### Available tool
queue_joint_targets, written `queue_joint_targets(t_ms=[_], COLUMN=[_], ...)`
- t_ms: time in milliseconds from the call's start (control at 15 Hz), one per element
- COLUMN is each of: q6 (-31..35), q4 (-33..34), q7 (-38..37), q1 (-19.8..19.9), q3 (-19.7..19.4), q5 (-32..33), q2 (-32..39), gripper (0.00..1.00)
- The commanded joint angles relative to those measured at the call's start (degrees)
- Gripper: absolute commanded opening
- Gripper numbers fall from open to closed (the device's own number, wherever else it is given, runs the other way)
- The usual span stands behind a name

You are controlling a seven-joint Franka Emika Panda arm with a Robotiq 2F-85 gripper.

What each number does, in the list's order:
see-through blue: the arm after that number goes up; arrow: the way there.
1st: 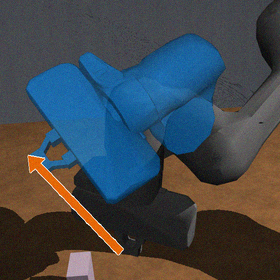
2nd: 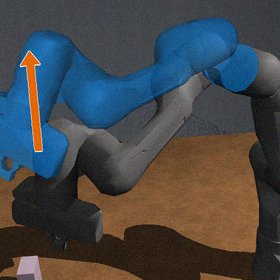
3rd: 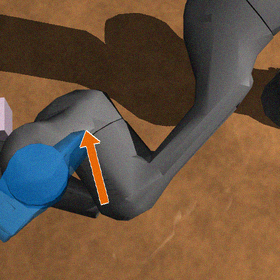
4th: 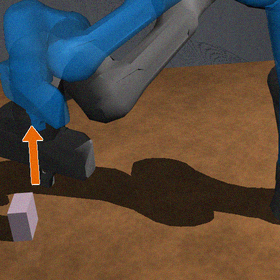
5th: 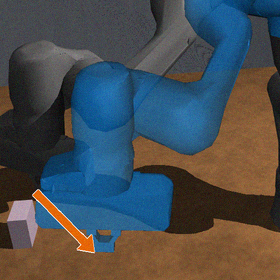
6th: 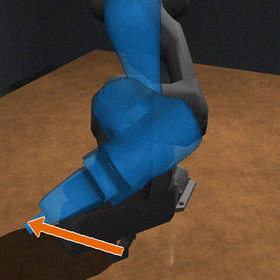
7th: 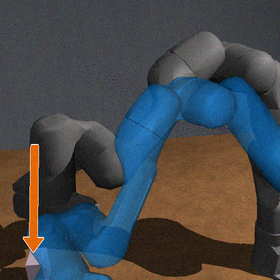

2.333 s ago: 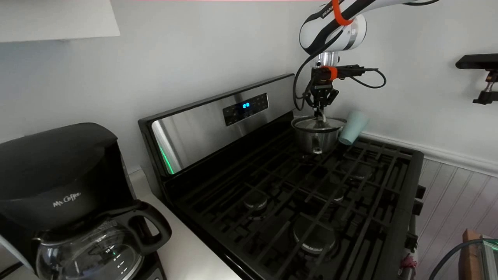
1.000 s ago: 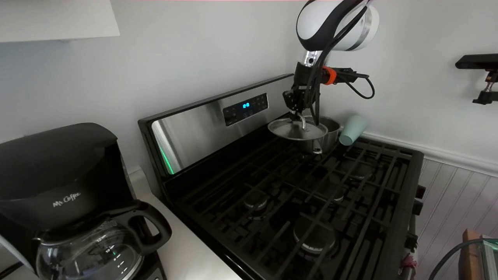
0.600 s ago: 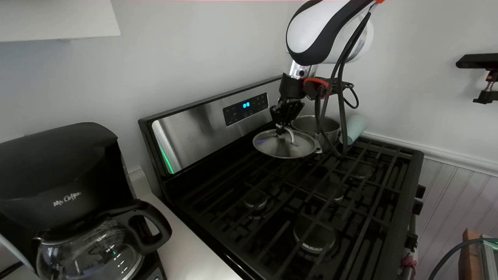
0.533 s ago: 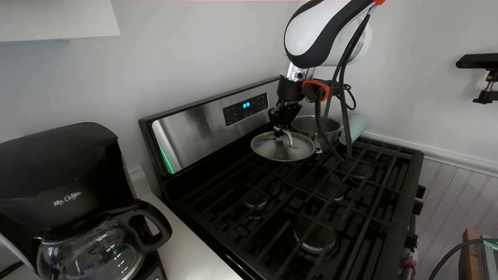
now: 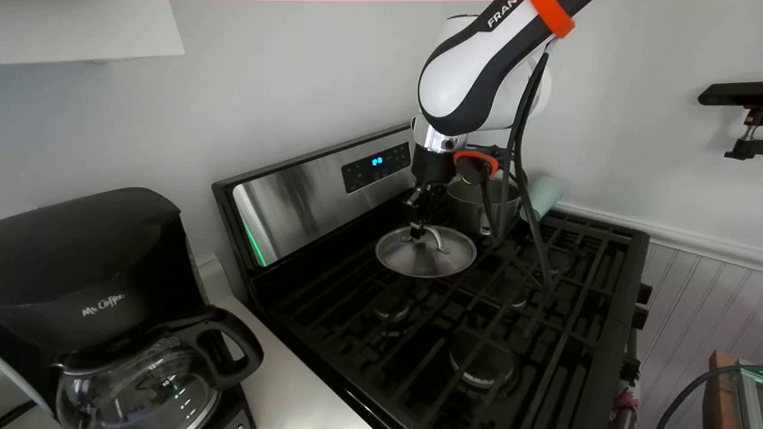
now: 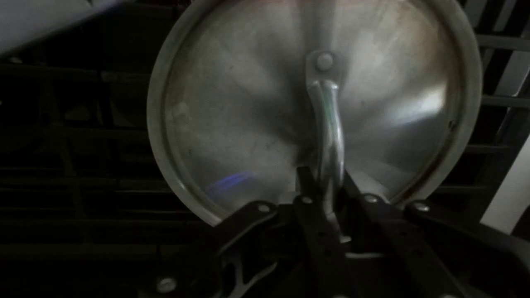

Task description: Remove the silver lid from the pot and place it on the stove.

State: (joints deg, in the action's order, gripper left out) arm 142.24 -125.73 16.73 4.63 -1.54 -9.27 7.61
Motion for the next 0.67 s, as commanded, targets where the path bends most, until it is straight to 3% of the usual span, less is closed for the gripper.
queue_joint_targets(t_ms=[0, 267, 333, 467, 600], q6=[1.76, 6.04, 6.5, 5.95, 2.51], q4=[1.87, 2.58, 2.81, 3.09, 3.2], q7=[2.71, 1.36, 1.12, 0.81, 1.01], q1=[0.83, 1.07, 1.18, 1.33, 1.73], q3=[0.48, 0.9, 1.04, 1.28, 1.78], q5=[-2.01, -0.82, -0.67, -0.29, -0.91], q2=[4.8, 8.91, 9.54, 10.13, 8.72], gripper=[0.04, 0.04, 0.4, 0.46, 0.6])
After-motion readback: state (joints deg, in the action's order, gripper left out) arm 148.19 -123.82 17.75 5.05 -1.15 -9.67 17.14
